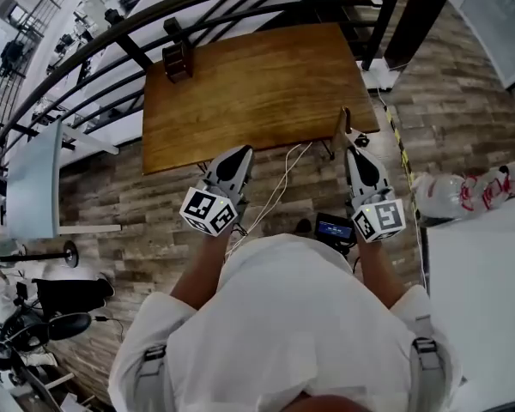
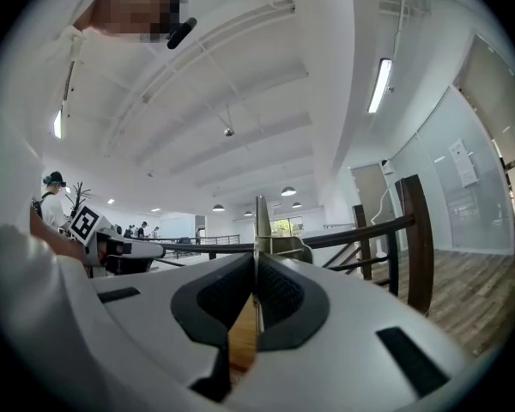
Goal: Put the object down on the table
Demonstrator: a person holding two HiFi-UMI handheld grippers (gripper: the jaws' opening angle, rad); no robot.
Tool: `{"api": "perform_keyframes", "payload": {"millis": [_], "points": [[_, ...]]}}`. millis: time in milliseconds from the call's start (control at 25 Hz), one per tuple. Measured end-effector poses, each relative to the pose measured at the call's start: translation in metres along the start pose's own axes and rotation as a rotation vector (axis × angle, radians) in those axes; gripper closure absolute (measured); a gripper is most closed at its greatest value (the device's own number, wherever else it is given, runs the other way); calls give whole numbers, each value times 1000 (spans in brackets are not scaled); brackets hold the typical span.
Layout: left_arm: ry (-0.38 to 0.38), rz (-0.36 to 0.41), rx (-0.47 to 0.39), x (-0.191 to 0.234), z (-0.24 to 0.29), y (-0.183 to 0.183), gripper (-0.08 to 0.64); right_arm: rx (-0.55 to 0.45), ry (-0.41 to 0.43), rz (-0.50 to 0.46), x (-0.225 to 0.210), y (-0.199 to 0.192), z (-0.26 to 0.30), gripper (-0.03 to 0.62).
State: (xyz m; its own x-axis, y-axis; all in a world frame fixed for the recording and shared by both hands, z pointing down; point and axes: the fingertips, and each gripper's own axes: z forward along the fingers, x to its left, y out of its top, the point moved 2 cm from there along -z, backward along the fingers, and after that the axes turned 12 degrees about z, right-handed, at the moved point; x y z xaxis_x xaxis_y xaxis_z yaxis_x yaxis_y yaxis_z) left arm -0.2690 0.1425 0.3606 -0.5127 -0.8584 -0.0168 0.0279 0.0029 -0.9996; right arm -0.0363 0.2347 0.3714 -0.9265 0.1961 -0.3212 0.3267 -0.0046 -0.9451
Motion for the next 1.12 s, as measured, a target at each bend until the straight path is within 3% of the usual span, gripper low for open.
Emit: {"api": "perform_keyframes", "payload": {"millis": [280, 480, 720, 1120], "points": [[-2, 3, 21, -12, 36, -5, 541, 8, 19, 40, -46, -3, 8, 568], [8, -29, 42, -14, 61, -21, 541, 25, -22, 46, -72, -4, 1, 568], [13, -8, 42, -11, 100, -18, 541, 24, -82, 53, -104, 6, 1, 568], [-24, -20, 35, 9, 156, -19, 541, 15, -106, 56, -137, 18, 25, 568]]}}
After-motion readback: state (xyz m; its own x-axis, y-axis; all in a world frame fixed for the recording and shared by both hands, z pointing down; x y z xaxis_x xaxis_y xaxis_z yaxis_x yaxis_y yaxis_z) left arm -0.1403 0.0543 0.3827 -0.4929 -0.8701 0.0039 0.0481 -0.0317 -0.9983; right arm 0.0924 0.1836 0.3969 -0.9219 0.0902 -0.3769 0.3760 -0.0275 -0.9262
